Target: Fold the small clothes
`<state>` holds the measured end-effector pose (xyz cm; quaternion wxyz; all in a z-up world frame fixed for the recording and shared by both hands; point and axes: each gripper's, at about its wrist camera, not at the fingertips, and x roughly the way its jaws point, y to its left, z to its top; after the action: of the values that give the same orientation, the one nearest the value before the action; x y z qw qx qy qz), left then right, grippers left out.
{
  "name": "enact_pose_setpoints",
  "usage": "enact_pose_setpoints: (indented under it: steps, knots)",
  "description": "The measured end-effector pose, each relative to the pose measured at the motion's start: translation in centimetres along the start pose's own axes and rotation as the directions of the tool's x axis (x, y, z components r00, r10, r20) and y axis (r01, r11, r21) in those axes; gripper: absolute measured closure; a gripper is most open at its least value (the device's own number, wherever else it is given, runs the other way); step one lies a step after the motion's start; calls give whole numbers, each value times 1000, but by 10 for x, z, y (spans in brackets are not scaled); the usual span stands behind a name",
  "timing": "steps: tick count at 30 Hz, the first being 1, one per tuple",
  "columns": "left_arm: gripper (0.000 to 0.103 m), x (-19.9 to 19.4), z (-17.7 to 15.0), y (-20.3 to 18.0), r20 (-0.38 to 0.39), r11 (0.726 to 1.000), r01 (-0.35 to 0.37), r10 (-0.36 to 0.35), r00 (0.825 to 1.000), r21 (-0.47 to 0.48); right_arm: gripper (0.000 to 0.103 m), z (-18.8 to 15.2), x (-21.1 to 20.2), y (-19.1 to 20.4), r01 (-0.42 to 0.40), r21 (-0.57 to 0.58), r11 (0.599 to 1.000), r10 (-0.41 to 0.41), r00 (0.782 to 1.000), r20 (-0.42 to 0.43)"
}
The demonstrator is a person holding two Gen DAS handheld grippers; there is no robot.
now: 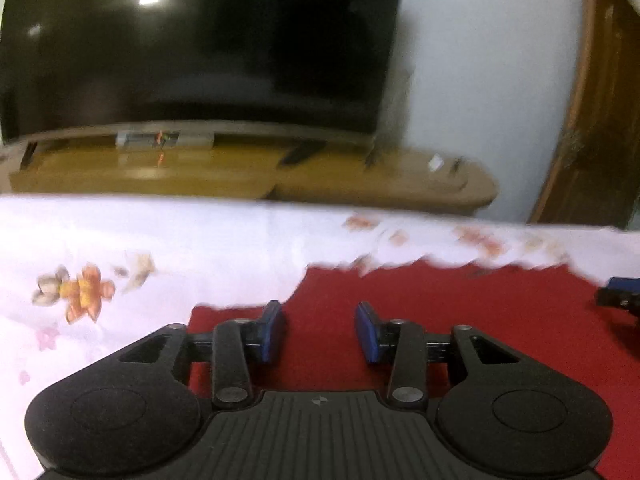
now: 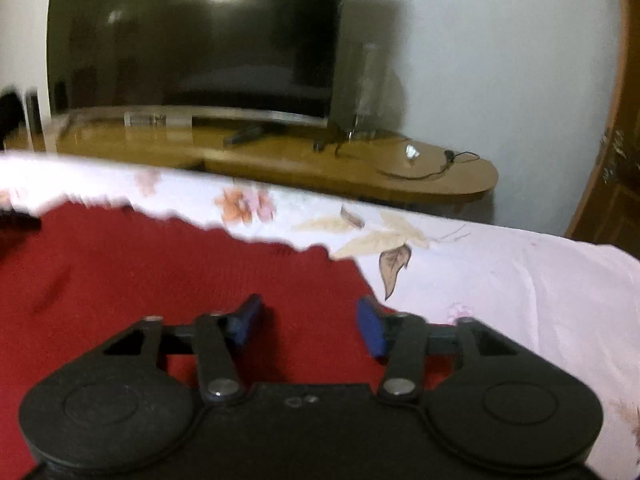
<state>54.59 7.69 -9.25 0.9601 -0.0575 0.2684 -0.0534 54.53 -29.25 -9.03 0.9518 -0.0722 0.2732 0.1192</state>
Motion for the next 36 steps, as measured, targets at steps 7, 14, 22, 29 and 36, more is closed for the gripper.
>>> enact_pose_setpoints:
  steps: [7, 14, 22, 29, 36]
  knots:
    - [62, -9, -19, -66, -81, 979, 192, -187, 979, 60, 55, -1, -21, 57, -194, -71, 978, 194, 981, 1]
    - [61, -26, -42, -30, -61, 986, 92, -85, 995, 136, 52, -22, -19, 68, -122, -248, 961, 115, 993, -41]
    - [61, -34, -45, -14, -51, 994, 74, -70, 996, 82, 51, -36, -35, -23, 0, -8, 1000, -1, 998, -68]
    - [32, -73, -49, -63, -26, 982, 173, -171, 985, 77, 53, -31, -78, 43, -119, -32, 992, 120, 993, 15]
    - [32, -85, -91, -81, -104, 986, 110, -97, 990, 125, 53, -55, -86, 114, -229, -114, 967, 226, 973, -39]
